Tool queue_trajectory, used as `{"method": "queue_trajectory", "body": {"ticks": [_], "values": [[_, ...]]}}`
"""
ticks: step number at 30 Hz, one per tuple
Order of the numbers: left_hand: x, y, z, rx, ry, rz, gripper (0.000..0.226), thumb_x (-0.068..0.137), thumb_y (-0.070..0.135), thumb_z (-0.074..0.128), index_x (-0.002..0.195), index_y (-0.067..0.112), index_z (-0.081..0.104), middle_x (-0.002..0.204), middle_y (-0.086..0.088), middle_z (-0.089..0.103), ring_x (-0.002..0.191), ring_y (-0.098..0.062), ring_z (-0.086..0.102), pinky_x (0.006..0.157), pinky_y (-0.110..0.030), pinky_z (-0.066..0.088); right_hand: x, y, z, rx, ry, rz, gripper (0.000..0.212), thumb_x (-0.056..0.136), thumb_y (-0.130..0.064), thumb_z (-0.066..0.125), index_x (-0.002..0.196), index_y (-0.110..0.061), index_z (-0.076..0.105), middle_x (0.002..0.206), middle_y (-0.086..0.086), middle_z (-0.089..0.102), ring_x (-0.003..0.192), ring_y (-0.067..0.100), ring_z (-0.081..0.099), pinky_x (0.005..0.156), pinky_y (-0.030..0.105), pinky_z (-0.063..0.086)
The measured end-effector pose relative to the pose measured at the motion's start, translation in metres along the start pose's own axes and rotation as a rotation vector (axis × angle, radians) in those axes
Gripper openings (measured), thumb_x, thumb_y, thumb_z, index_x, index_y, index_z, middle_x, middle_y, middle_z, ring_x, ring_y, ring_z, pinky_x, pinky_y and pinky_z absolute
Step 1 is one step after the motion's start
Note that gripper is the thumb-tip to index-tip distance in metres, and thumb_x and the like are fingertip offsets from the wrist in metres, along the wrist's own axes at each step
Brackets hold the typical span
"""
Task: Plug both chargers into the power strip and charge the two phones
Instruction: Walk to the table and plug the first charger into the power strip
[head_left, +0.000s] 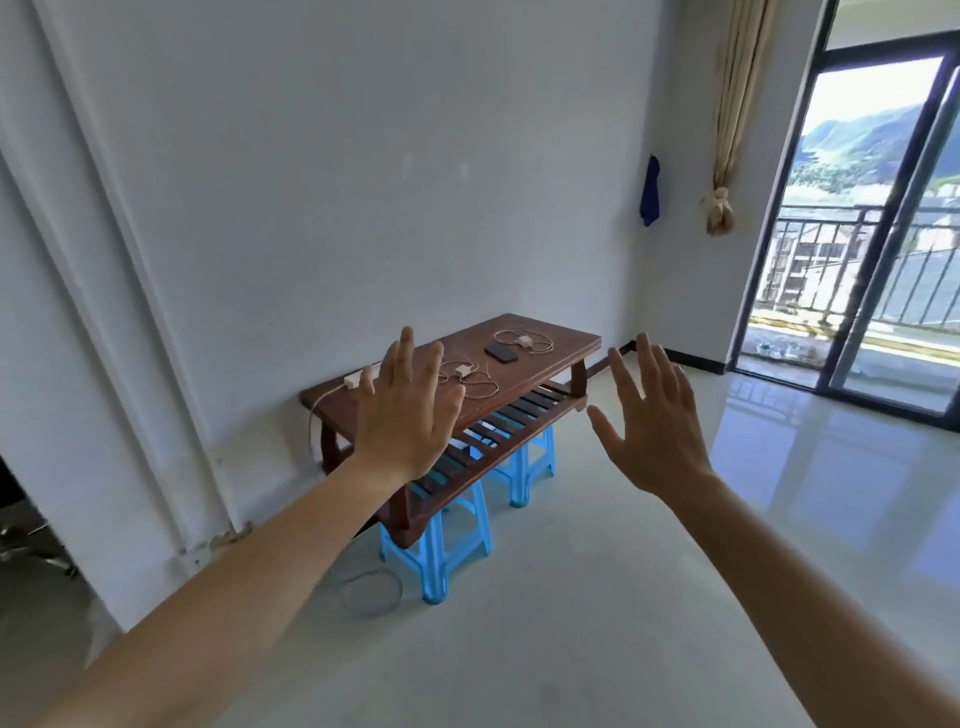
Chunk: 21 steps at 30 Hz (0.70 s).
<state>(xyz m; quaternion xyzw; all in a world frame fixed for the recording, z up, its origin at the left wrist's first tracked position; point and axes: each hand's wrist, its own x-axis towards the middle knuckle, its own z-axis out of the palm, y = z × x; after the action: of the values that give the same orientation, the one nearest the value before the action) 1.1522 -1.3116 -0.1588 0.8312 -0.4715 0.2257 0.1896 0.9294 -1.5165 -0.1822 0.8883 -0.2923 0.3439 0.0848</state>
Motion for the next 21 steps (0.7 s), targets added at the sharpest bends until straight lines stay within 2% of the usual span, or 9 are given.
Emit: {"method": "queue_trajectory", "body": {"ticks": [6, 9, 12, 17, 21], "values": [[0.123, -0.018, 0.084, 0.055, -0.048, -0.034, 0.071, 0.1, 0.063, 0.014, 0.156, 0.02, 0.025, 0.168, -0.017, 0.014, 0.153, -0.031, 0.02, 0.118, -0.062, 0.021, 0.131, 0.047, 0.103, 0.106, -0.058, -0.054, 0.079, 0.094, -0.046, 0.06, 0.158, -0.013, 0.029, 0.167, 0.023, 0.018, 0.152, 0.041, 0.021, 0.122, 0.056, 0.022], [0.169, -0.036, 0.114, 0.043, -0.041, -0.101, 0.071, 0.1, 0.062, 0.015, 0.155, 0.019, 0.029, 0.167, -0.017, 0.017, 0.152, -0.031, 0.021, 0.117, -0.061, 0.022, 0.193, 0.051, 0.152, 0.175, -0.098, -0.037, 0.078, 0.095, -0.047, 0.06, 0.159, -0.015, 0.028, 0.168, 0.02, 0.016, 0.154, 0.039, 0.018, 0.123, 0.056, 0.022], [0.209, -0.06, 0.156, 0.057, -0.036, -0.153, 0.07, 0.1, 0.06, 0.018, 0.154, 0.018, 0.031, 0.166, -0.018, 0.019, 0.151, -0.032, 0.023, 0.117, -0.061, 0.023, 0.244, 0.051, 0.212, 0.179, -0.158, -0.098, 0.076, 0.096, -0.05, 0.055, 0.159, -0.017, 0.029, 0.168, 0.019, 0.015, 0.154, 0.037, 0.017, 0.122, 0.055, 0.022], [0.283, -0.118, 0.245, 0.098, -0.079, -0.203, 0.071, 0.1, 0.06, 0.017, 0.156, 0.017, 0.029, 0.167, -0.019, 0.015, 0.152, -0.035, 0.021, 0.117, -0.063, 0.023, 0.32, 0.051, 0.325, 0.19, -0.223, -0.198, 0.07, 0.092, -0.045, 0.065, 0.152, -0.016, 0.041, 0.165, 0.019, 0.027, 0.151, 0.038, 0.028, 0.119, 0.057, 0.031], [0.356, -0.166, 0.31, 0.082, -0.138, -0.27, 0.074, 0.099, 0.062, 0.014, 0.157, 0.018, 0.025, 0.168, -0.018, 0.009, 0.153, -0.034, 0.017, 0.118, -0.062, 0.02, 0.379, 0.057, 0.409, 0.157, -0.319, -0.189, 0.072, 0.097, -0.051, 0.055, 0.157, -0.018, 0.031, 0.169, 0.016, 0.015, 0.155, 0.033, 0.016, 0.124, 0.052, 0.022]]}}
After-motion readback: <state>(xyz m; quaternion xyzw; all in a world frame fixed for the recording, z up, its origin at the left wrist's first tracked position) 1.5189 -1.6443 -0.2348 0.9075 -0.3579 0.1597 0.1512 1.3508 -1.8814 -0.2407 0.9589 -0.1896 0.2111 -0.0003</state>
